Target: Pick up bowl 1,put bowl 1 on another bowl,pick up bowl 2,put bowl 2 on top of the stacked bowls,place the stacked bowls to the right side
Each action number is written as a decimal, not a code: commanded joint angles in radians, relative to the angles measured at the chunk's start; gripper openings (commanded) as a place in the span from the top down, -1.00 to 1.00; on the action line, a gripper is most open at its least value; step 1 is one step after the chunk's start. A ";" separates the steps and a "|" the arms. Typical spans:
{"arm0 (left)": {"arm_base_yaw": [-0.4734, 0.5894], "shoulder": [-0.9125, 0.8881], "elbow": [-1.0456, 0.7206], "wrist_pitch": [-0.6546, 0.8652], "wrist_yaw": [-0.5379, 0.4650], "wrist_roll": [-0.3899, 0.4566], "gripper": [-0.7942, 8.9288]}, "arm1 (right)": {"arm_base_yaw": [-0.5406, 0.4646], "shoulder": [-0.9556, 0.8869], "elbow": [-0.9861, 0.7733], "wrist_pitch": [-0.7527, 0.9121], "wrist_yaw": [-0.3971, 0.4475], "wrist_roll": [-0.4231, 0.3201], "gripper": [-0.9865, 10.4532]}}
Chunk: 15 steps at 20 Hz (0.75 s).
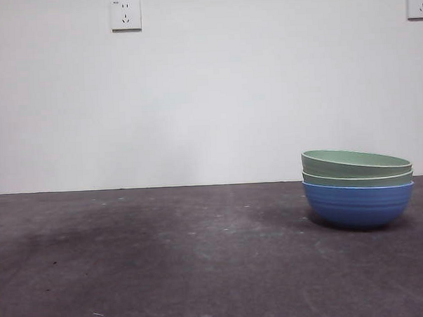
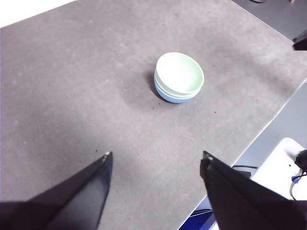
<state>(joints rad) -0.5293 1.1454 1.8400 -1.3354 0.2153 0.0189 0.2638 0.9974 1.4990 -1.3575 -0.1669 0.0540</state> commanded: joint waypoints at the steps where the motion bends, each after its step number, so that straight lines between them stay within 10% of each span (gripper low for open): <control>1: -0.002 0.003 0.000 -0.043 0.003 0.012 0.88 | 0.008 -0.018 -0.008 -0.019 -0.058 0.013 0.85; 15: -0.001 0.004 0.000 -0.043 -0.002 0.011 0.84 | 0.008 -0.023 -0.008 -0.019 -0.089 0.016 0.82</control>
<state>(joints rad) -0.5293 1.1500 1.8400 -1.3354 0.2153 0.0189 0.2691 0.9749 1.4990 -1.3575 -0.2543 0.0608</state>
